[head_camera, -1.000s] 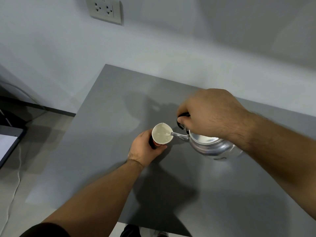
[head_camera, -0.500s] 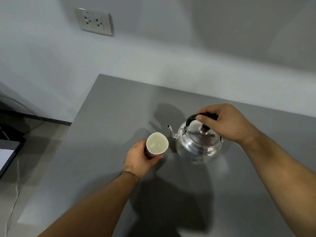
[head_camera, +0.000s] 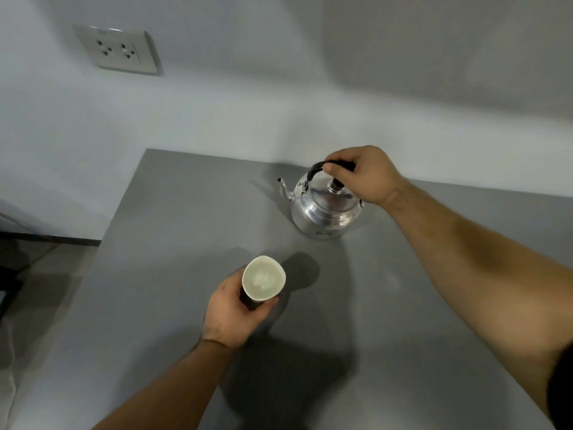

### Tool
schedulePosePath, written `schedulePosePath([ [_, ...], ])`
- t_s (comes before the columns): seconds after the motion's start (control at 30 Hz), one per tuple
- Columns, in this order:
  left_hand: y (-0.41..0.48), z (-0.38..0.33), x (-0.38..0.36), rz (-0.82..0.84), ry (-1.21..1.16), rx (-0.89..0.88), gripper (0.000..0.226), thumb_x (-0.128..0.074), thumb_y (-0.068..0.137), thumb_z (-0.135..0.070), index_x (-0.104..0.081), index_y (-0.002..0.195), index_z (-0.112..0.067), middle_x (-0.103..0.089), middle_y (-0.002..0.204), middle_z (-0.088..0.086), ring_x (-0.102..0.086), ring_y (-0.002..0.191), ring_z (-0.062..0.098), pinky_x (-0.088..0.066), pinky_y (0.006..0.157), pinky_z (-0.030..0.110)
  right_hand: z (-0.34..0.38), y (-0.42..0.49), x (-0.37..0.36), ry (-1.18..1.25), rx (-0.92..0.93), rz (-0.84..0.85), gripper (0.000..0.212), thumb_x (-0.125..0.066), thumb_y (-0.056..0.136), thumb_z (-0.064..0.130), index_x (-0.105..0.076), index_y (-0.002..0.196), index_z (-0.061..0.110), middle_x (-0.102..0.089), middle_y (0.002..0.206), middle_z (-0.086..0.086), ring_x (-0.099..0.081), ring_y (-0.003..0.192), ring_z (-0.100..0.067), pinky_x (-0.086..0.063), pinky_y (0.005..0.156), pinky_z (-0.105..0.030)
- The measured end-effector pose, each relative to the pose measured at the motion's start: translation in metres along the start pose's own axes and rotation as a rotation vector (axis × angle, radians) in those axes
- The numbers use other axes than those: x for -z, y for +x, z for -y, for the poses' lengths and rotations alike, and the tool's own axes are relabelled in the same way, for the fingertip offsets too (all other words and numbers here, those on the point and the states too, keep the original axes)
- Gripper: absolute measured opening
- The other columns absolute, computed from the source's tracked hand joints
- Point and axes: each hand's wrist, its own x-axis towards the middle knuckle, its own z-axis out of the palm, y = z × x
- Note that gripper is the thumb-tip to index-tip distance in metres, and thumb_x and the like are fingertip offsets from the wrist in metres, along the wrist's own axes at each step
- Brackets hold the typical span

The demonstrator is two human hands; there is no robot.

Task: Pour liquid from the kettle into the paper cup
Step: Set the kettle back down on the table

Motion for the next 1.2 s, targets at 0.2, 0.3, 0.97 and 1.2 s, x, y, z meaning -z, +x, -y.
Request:
schedulePosePath([
  [0.2, 0.0, 0.002, -0.001, 0.016, 0.009, -0.015, 0.068, -0.088, 0.064, -0.054, -0.054, 0.121, -0.067, -0.07, 0.122, -0.025, -0.066, 0.114, 0.0, -0.054, 0.095, 0.026, -0.005, 0.034, -0.003, 0.004, -0.015, 0.003, 0.011, -0.072, 0.098, 0.036, -0.082, 0.102, 0.038, -0.083, 0.085, 0.007, -0.077, 0.076, -0.005, -0.054, 0.075, -0.023],
  [0.3, 0.001, -0.001, 0.001, 0.013, 0.022, -0.007, 0.068, -0.087, 0.064, -0.055, -0.052, 0.12, -0.071, -0.064, 0.118, -0.038, -0.058, 0.11, -0.018, -0.046, 0.092, 0.007, -0.007, 0.048, -0.004, -0.017, -0.014, 0.003, 0.015, -0.072, 0.099, 0.035, -0.083, 0.107, 0.032, -0.082, 0.083, 0.009, -0.078, 0.076, -0.007, -0.055, 0.079, -0.026],
  [0.97, 0.002, -0.007, 0.002, 0.039, 0.008, 0.022, 0.068, -0.086, 0.064, -0.055, -0.052, 0.121, -0.071, -0.059, 0.122, -0.047, -0.057, 0.111, -0.021, -0.04, 0.09, 0.0, -0.015, 0.084, -0.004, -0.062, -0.007, -0.053, 0.017, -0.072, 0.097, 0.042, -0.083, 0.108, 0.035, -0.084, 0.093, 0.008, -0.075, 0.08, -0.001, -0.048, 0.074, -0.016],
  [1.2, 0.001, -0.008, 0.003, 0.029, -0.006, 0.012, 0.068, -0.088, 0.064, -0.052, -0.054, 0.12, -0.07, -0.062, 0.123, -0.04, -0.061, 0.112, -0.013, -0.044, 0.089, 0.003, -0.011, 0.077, -0.005, -0.092, 0.002, -0.069, 0.017, -0.071, 0.098, 0.041, -0.082, 0.109, 0.034, -0.082, 0.09, 0.01, -0.074, 0.079, -0.006, -0.054, 0.08, -0.028],
])
